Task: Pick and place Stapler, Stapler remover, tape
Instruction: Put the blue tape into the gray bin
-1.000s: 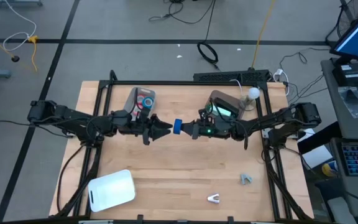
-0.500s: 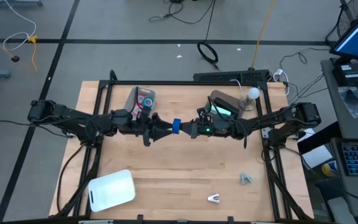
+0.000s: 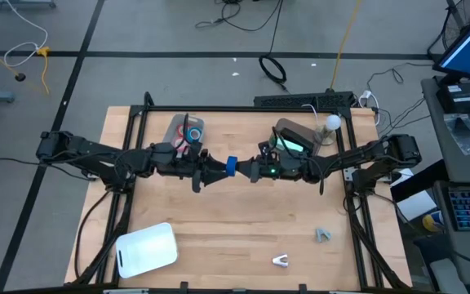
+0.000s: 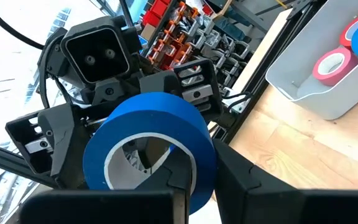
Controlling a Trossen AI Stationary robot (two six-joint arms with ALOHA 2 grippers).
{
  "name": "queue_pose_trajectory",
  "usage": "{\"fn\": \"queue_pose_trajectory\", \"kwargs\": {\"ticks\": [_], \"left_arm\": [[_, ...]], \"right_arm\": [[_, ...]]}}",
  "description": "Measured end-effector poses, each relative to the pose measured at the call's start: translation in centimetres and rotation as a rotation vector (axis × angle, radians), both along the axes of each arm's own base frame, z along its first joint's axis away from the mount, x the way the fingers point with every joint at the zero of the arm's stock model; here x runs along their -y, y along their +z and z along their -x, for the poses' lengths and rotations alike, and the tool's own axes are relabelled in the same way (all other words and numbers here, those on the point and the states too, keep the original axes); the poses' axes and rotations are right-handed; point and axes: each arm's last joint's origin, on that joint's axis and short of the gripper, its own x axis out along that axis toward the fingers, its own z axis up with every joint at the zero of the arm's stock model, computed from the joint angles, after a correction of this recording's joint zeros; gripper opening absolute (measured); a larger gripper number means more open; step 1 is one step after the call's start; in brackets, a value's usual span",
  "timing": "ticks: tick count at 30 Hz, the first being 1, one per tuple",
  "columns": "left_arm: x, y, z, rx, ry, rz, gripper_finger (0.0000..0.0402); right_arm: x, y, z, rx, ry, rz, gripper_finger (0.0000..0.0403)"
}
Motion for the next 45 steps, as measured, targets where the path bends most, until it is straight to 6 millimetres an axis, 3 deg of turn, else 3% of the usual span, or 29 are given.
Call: {"fn": "queue_pose_trajectory", "kwargs": {"ticks": [3, 11, 18, 27, 35, 45], "left_arm": [[0.0, 0.0, 0.0, -0.004, 0.0, 0.003, 0.0182], [0.0, 0.0, 0.0, -0.005, -0.001, 0.0, 0.0026], [0.0, 0.0, 0.0, -0.005, -0.003, 0.006, 0.0035], [0.2, -0.5, 0.0, -0.05, -0.038, -0.023, 0.0027], [0.2, -0.8, 0.4, -0.116, -0.074, -0.031, 0.0027], [-0.6, -0.8, 3.5, -0.326, 0.038, -0.062, 0.0027]], "right_arm": [[0.0, 0.0, 0.0, 0.0, 0.001, 0.003, 0.0031], [-0.2, 0.0, 0.0, 0.0, 0.007, 0.004, 0.0038], [-0.2, 0.0, 0.0, -0.003, 0.025, 0.034, 0.0042], [-0.3, -0.2, 0.0, -0.02, 0.213, 0.088, 0.0119], [0.9, -0.5, 0.2, -0.043, 0.44, 0.063, 0.018], [0.9, -0.1, 0.7, -0.053, 0.581, 0.054, 0.0191]]}}
